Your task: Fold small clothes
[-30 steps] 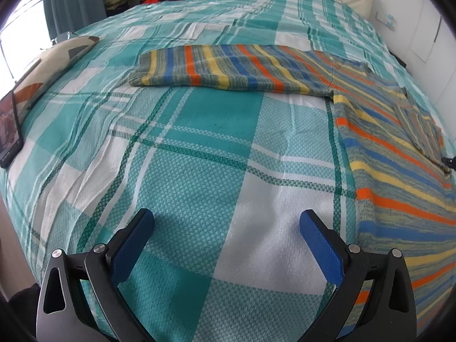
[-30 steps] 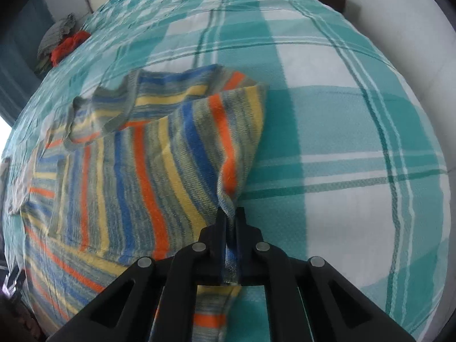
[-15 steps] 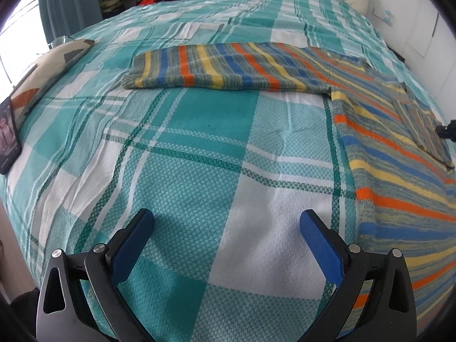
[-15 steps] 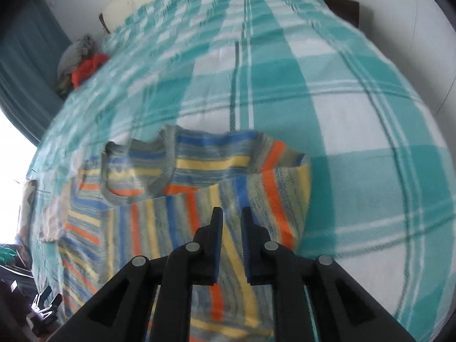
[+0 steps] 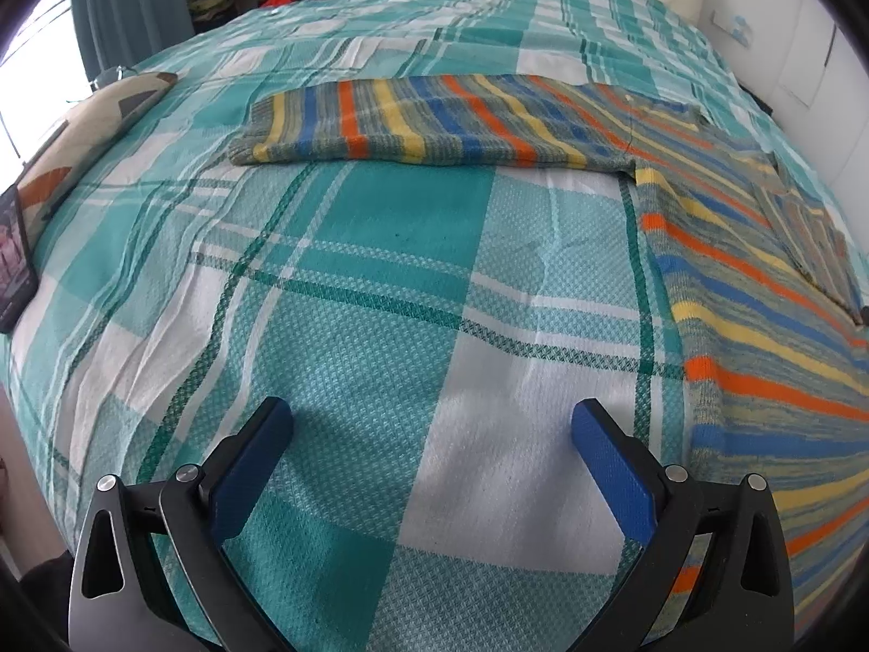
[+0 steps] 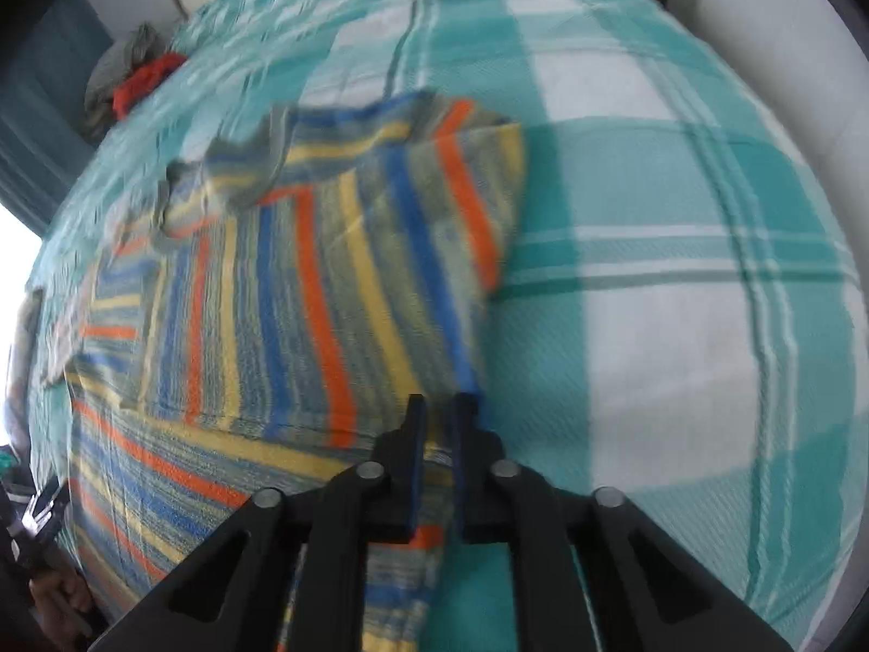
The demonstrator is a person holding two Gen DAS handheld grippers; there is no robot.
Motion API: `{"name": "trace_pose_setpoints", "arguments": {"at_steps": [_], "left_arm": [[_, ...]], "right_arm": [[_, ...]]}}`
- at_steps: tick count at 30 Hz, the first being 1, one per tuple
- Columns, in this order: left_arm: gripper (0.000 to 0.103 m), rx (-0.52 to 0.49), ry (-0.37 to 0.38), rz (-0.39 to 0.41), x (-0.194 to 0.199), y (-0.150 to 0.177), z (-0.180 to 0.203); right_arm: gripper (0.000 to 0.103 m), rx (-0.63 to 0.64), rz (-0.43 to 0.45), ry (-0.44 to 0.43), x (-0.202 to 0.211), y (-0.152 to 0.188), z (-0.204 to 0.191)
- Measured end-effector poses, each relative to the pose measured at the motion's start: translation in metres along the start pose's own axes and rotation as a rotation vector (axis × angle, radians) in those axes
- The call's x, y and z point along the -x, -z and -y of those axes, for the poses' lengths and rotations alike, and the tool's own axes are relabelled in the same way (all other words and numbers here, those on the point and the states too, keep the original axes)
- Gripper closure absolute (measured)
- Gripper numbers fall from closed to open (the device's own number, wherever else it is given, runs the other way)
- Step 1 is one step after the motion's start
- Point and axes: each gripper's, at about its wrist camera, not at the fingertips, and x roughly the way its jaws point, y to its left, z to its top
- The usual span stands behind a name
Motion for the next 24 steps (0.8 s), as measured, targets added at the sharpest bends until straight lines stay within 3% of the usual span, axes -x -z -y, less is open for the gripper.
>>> {"name": "trace_pose_setpoints", "arguments": {"at_steps": [2, 3, 6, 9, 10, 13, 15, 17, 21, 24], "left_arm": [[0.001, 0.001, 0.0, -0.001, 0.0, 0.002, 0.0], [0.001, -0.002, -0.001, -0.002, 0.0, 0.002, 0.0], [0.0, -0.004, -0.006, -0.005, -0.003, 0.003, 0.001], [0.0, -0.012, -0.015, 0.005, -0.002, 0.005, 0.002], [0.0, -0.014, -0.016, 0.008, -0.001, 0.007, 0.002], [0.0, -0.027, -0.023, 0.018, 0.001, 0.012, 0.003], [0.0, -0.036, -0.03, 0.024, 0.001, 0.012, 0.004], [0.0, -0.034, -0.033, 0.028, 0.001, 0.012, 0.004], [0.0, -0.009, -0.016, 0.013, 0.005, 0.011, 0.002], [0.001, 0.025, 0.091, 0.013, 0.016, 0.004, -0.006]], "right_arm": [[0.087, 0.002, 0.067, 0.018, 0.024, 0.012, -0.005], [0.085, 0.024, 0.075, -0.038, 0.035, 0.02, -0.012], [0.076, 0.082, 0.028, -0.108, 0.045, 0.051, -0.033], [0.076, 0.095, -0.06, -0.082, 0.03, 0.1, -0.028], [0.076, 0.072, -0.054, -0.069, 0.03, 0.113, -0.02], [0.068, 0.017, 0.061, -0.016, 0.058, 0.148, -0.005], [0.042, 0.017, 0.155, 0.008, 0.081, 0.168, -0.007], [0.031, 0.029, 0.261, 0.021, 0.1, 0.188, -0.013], [0.03, 0.047, 0.395, 0.05, 0.12, 0.223, -0.026], [0.03, 0.066, 0.363, 0.015, 0.123, 0.229, -0.033]]}}
